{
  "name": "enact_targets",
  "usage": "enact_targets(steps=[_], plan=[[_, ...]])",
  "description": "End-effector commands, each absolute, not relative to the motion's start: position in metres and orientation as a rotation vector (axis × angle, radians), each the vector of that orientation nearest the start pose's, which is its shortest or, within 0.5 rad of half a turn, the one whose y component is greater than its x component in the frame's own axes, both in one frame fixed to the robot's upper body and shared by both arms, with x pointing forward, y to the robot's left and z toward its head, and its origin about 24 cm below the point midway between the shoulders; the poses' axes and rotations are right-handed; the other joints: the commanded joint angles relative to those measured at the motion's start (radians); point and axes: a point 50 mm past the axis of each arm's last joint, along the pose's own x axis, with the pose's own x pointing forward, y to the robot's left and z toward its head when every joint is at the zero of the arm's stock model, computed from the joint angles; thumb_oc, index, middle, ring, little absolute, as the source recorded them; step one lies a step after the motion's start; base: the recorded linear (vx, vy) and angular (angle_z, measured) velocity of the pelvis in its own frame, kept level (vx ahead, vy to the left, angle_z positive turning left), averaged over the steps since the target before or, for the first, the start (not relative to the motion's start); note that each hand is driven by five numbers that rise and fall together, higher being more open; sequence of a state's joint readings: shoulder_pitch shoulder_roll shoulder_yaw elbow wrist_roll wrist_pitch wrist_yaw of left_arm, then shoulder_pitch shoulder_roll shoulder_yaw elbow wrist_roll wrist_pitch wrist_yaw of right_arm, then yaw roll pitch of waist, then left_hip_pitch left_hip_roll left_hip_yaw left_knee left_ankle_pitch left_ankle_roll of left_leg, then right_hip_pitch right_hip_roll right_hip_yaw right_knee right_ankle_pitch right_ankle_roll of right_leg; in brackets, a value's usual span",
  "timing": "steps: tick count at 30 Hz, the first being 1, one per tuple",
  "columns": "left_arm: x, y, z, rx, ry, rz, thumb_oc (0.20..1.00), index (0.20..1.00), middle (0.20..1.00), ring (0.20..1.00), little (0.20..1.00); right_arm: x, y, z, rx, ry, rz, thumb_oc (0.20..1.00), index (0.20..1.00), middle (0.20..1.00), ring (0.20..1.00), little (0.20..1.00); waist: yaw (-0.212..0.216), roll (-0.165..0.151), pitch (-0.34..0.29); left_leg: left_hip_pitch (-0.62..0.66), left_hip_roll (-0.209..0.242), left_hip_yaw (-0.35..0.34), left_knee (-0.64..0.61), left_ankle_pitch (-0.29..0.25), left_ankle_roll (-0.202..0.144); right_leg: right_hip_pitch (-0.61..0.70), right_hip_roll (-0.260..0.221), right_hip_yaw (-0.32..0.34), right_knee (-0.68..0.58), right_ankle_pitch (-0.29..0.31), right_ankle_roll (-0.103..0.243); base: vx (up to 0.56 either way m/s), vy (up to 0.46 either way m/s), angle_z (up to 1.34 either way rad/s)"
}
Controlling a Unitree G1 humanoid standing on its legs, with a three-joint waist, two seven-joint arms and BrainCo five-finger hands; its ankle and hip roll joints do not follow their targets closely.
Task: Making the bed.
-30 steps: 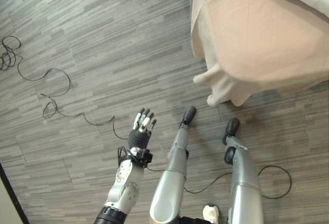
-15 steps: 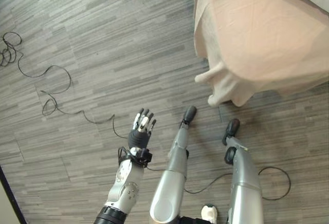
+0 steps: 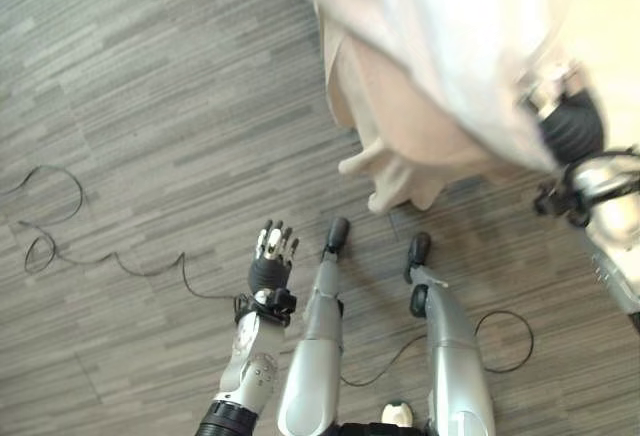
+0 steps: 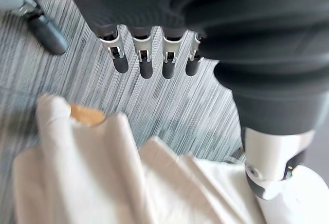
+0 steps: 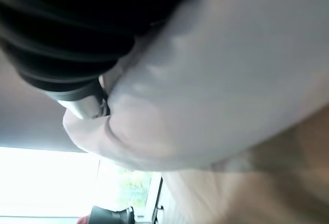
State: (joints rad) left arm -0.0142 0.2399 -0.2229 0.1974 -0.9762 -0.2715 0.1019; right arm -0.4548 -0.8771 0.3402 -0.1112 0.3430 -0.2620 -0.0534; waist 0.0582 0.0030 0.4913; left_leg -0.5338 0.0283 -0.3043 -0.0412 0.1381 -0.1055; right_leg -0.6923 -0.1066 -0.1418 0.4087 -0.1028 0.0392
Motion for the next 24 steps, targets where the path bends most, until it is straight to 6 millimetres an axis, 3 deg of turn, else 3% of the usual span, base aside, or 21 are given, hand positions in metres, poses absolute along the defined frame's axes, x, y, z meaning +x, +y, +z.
enact_targets(steps=[1, 3, 5, 7, 8, 11, 14, 16, 18, 20, 24], plan=[[0.248, 0.181, 0.014, -0.666, 0.030, 0.084, 1.000, 1.000, 1.000, 1.000, 1.000, 0.292, -0.155, 0.170, -0.820, -0.497, 0.545, 0.200, 0.200, 0.200, 0.200, 0.200, 0.024, -0.013, 0.027, 0.173, -0.011, 0.101, -0.023, -0.006, 0.004, 0.233, -0.031, 0.009, -0.261, 0.137, 0.075, 0.04, 0.060, -0.11], [0.245, 0.180, 0.007, -0.674, 0.052, 0.096, 1.000, 1.000, 1.000, 1.000, 1.000, 0.294, -0.141, 0.137, -0.801, -0.404, 0.603, 0.200, 0.200, 0.200, 0.200, 0.200, 0.025, -0.002, 0.003, 0.204, -0.018, 0.096, -0.028, -0.012, 0.009, 0.269, -0.038, 0.001, -0.267, 0.137, 0.078, 0.05, 0.068, -0.05], [0.244, 0.184, 0.001, -0.665, 0.068, 0.124, 1.000, 1.000, 1.000, 1.000, 1.000, 0.297, -0.123, 0.116, -1.025, -0.400, 0.662, 0.200, 0.200, 0.200, 0.200, 0.200, 0.030, 0.014, -0.031, 0.240, -0.024, 0.096, -0.033, -0.024, 0.014, 0.307, -0.043, 0.001, -0.274, 0.132, 0.082, 0.07, 0.090, -0.01], [0.241, 0.187, -0.006, -0.672, 0.093, 0.151, 1.000, 1.000, 1.000, 1.000, 1.000, 0.302, -0.107, 0.082, -1.269, -0.351, 0.741, 0.200, 0.200, 0.200, 0.200, 0.200, 0.048, 0.035, -0.062, 0.281, -0.030, 0.096, -0.035, -0.043, 0.022, 0.349, -0.050, 0.001, -0.274, 0.121, 0.084, 0.09, 0.075, -0.05], [0.242, 0.190, -0.007, -0.677, 0.086, 0.174, 1.000, 1.000, 1.000, 1.000, 1.000, 0.304, -0.096, 0.065, -1.294, -0.309, 0.770, 0.200, 0.200, 0.200, 0.200, 0.200, 0.050, 0.045, -0.077, 0.296, -0.034, 0.092, -0.037, -0.044, 0.026, 0.367, -0.056, -0.001, -0.280, 0.125, 0.087, 0.08, 0.075, -0.07], [0.246, 0.193, -0.006, -0.697, 0.072, 0.214, 1.000, 1.000, 1.000, 1.000, 1.000, 0.292, -0.063, 0.004, -1.424, -0.165, 0.936, 0.200, 0.200, 0.200, 0.200, 0.200, 0.068, 0.075, -0.120, 0.345, -0.040, 0.090, -0.039, -0.060, 0.033, 0.422, -0.065, -0.002, -0.299, 0.121, 0.091, 0.05, 0.071, -0.01], [0.246, 0.203, -0.003, -0.705, 0.044, 0.250, 1.000, 1.000, 1.000, 1.000, 1.000, 0.269, -0.042, -0.039, -1.477, -0.050, 1.089, 0.200, 0.200, 0.200, 0.200, 0.200, 0.084, 0.105, -0.164, 0.381, -0.049, 0.083, -0.038, -0.069, 0.038, 0.469, -0.074, -0.011, -0.318, 0.119, 0.093, 0.03, 0.060, -0.02], [0.244, 0.211, 0.000, -0.689, 0.026, 0.270, 1.000, 1.000, 1.000, 1.000, 1.000, 0.256, -0.030, -0.046, -1.498, -0.058, 1.175, 0.200, 0.200, 0.200, 0.200, 0.200, 0.090, 0.116, -0.190, 0.403, -0.053, 0.076, -0.037, -0.076, 0.041, 0.497, -0.079, -0.014, -0.321, 0.116, 0.094, 0.02, 0.051, 0.02], [0.240, 0.224, 0.000, -0.678, 0.014, 0.306, 1.000, 1.000, 1.000, 1.000, 1.000, 0.238, -0.032, -0.066, -1.498, 0.024, 1.256, 0.200, 0.200, 0.200, 0.200, 0.200, 0.096, 0.122, -0.228, 0.430, -0.060, 0.065, -0.036, -0.083, 0.047, 0.530, -0.091, -0.023, -0.315, 0.109, 0.097, 0.01, 0.040, 0.05], [0.237, 0.226, -0.003, -0.678, 0.022, 0.318, 1.000, 1.000, 1.000, 1.000, 1.000, 0.234, -0.033, -0.071, -1.497, 0.050, 1.274, 0.200, 0.200, 0.200, 0.200, 0.200, 0.094, 0.123, -0.240, 0.445, -0.064, 0.058, -0.036, -0.087, 0.049, 0.552, -0.097, -0.033, -0.316, 0.107, 0.100, 0.02, 0.026, 0.13], [0.232, 0.234, -0.009, -0.672, 0.041, 0.353, 1.000, 1.000, 1.000, 1.000, 1.000, 0.236, -0.053, -0.083, -1.520, 0.164, 1.212, 0.200, 0.200, 0.200, 0.200, 0.200, 0.090, 0.108, -0.288, 0.471, -0.073, 0.053, -0.036, -0.096, 0.057, 0.598, -0.107, -0.055, -0.338, 0.112, 0.105, 0.00, 0.012, 0.35]])
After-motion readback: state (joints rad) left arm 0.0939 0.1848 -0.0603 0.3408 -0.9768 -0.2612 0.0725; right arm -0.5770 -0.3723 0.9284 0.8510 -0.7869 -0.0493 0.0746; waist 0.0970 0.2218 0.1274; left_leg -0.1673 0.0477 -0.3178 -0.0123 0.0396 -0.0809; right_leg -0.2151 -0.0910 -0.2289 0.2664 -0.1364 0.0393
